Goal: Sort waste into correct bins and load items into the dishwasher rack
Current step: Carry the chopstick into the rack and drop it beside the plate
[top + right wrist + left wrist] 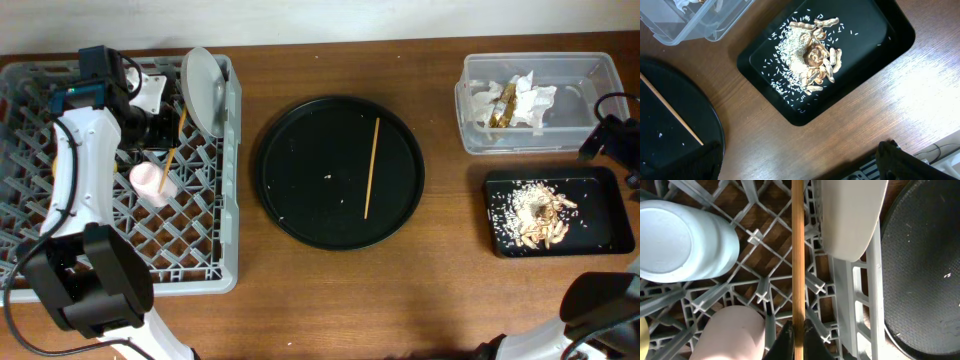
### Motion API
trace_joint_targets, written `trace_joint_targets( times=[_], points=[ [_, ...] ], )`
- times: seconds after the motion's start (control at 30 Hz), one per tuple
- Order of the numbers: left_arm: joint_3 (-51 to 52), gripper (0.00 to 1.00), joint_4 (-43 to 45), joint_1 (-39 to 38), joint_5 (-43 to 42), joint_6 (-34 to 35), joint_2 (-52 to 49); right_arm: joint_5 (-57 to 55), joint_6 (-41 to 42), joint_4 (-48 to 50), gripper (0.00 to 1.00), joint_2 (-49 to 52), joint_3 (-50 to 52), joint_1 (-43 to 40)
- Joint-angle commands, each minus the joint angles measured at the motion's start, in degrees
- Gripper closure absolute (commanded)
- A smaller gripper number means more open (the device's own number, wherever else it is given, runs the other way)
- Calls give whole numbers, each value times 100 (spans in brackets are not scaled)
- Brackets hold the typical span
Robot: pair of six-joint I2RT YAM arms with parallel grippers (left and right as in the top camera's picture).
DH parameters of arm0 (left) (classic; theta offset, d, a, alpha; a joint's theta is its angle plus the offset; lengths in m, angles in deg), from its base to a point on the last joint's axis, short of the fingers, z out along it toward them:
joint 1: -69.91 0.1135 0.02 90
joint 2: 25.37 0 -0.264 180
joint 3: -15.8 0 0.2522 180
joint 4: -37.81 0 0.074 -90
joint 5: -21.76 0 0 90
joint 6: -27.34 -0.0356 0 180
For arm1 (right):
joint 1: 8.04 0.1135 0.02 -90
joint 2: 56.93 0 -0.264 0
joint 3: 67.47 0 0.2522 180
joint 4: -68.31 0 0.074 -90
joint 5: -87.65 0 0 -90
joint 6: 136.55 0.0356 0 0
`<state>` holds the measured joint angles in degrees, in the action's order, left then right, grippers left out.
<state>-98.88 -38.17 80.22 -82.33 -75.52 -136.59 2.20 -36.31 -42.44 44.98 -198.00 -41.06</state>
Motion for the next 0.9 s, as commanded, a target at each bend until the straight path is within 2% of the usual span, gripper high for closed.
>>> trace_joint_targets(
  times=[0.0, 0.03, 0.07, 0.17, 0.3, 0.33, 0.4, 0.6, 0.63, 0.67, 0.7, 0.73, 0.87],
  points=[
    [2, 67, 22, 15, -118, -63, -166, -11, -37, -13, 2, -31, 0, -7],
    [2, 26, 26, 15, -118, -4, -192, -11, -37, -11, 2, -31, 0, -7],
    [-2, 19, 28, 15, -118, 2, -192, -11, -37, -11, 2, -31, 0, -7],
    [-210, 18, -164, 85, -118, 389, -179, -11, -37, -11, 2, -31, 0, -7],
    [-990, 18, -922, 138, -122, 426, -179, -11, -37, -11, 2, -31, 0, -7],
    [-1185, 20, -1060, 138, -116, 424, -179, -11, -37, -11, 2, -31, 0, -7],
    [-1248, 30, -970, 149, 50, 424, -184, -11, -37, -11, 1, -31, 0, -7],
    [-1248, 31, -903, 216, 227, 426, -695, -11, -37, -11, 2, -31, 0, -7],
    [-1248, 42, -929, 293, 57, 424, -811, -11, -37, -11, 2, -28, 0, -7],
    [-1248, 66, -940, 343, -61, 424, -872, -11, -37, -11, 2, -31, 0, -7],
    [-1248, 86, -942, 393, -120, 426, -907, -11, -37, -11, 2, -31, 0, -7],
    [-1248, 94, -946, 442, -118, 426, -918, -11, -37, -11, 2, -31, 0, -7],
    [-1248, 89, -1080, 577, -116, 424, -922, -11, -37, -11, 2, -31, 0, -7]
  ],
)
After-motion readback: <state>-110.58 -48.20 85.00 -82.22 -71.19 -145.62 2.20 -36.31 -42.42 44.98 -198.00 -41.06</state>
